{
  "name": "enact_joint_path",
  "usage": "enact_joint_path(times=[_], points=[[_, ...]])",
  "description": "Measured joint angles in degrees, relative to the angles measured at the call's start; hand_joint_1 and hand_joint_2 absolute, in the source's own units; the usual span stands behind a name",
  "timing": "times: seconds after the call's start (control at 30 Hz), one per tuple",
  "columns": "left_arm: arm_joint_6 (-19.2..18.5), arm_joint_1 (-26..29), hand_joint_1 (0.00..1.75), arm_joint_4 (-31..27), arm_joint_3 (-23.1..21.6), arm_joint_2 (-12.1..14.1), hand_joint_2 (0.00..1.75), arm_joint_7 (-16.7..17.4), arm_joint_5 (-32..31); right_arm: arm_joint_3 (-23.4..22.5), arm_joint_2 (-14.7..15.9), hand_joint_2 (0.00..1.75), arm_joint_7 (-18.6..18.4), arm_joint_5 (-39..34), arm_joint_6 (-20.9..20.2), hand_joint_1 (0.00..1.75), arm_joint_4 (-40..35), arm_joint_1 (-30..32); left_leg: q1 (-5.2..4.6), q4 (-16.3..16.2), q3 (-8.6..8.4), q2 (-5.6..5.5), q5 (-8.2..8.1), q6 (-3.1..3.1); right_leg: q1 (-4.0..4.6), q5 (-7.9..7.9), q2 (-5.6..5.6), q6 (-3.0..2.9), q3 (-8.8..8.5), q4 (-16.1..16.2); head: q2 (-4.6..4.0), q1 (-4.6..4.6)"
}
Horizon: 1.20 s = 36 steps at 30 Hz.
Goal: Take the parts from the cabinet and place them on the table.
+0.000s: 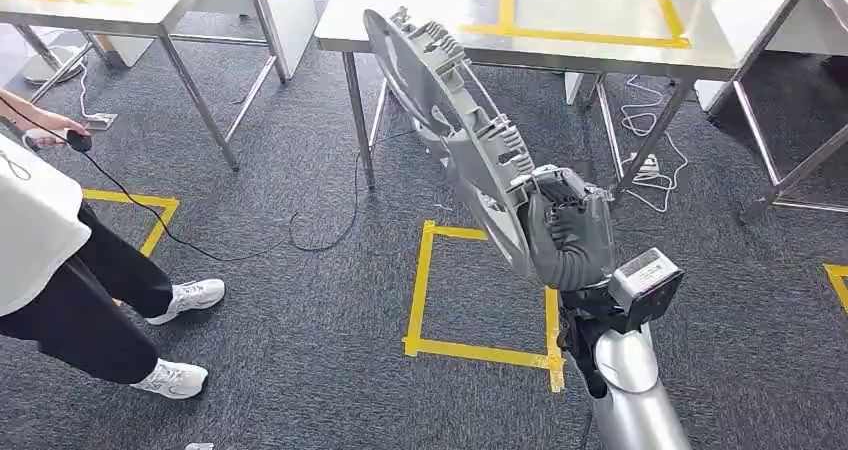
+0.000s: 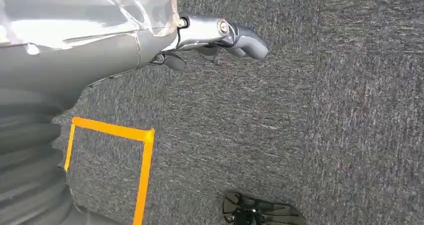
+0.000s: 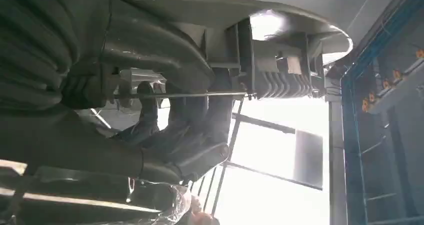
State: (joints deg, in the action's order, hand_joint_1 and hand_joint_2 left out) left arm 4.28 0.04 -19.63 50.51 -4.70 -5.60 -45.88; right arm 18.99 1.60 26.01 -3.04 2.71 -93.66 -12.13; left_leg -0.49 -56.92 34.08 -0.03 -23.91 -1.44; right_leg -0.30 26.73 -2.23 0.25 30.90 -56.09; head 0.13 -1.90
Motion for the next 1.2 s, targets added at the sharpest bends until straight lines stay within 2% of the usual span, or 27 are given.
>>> enact_joint_path(times=[0.3,0.7,0.97,1.2], points=[[0.24,-2.34,0.00,3.26,-0.90,1.77,1.75,-0.20,0.79,-2.56,0.87,1.75,-0.35,0.46,1.62,1.75,1.31,-4.60,-0.01,0.00,-0.02,0.01,0.01,0.01,0.01,-0.01,0.01,0.00,-0.02,-0.01,0.00,0.00],[1.25,-3.93,0.00,5.64,-1.35,2.18,1.75,-0.81,2.01,-4.09,1.44,1.75,-2.49,1.16,2.95,1.75,3.39,-9.29,-0.01,-0.01,0.01,0.03,0.01,0.01,0.02,-0.01,0.03,0.00,0.01,-0.01,0.00,-0.02],[2.36,-3.69,0.00,6.45,-1.33,1.79,1.75,-1.77,2.73,-3.85,1.46,1.75,-1.97,0.46,2.95,1.75,4.85,-9.05,-0.01,-0.01,0.03,-0.01,0.01,0.01,0.02,-0.01,0.00,0.00,0.01,-0.01,0.00,-0.02],[2.40,-1.77,0.00,6.49,-1.35,1.31,1.75,-3.67,3.04,-3.65,1.53,1.75,-0.72,-0.15,2.95,1.75,3.76,-4.88,-0.01,0.00,0.05,0.00,0.00,0.01,0.01,0.00,0.00,0.00,0.05,0.00,0.00,-0.02]])
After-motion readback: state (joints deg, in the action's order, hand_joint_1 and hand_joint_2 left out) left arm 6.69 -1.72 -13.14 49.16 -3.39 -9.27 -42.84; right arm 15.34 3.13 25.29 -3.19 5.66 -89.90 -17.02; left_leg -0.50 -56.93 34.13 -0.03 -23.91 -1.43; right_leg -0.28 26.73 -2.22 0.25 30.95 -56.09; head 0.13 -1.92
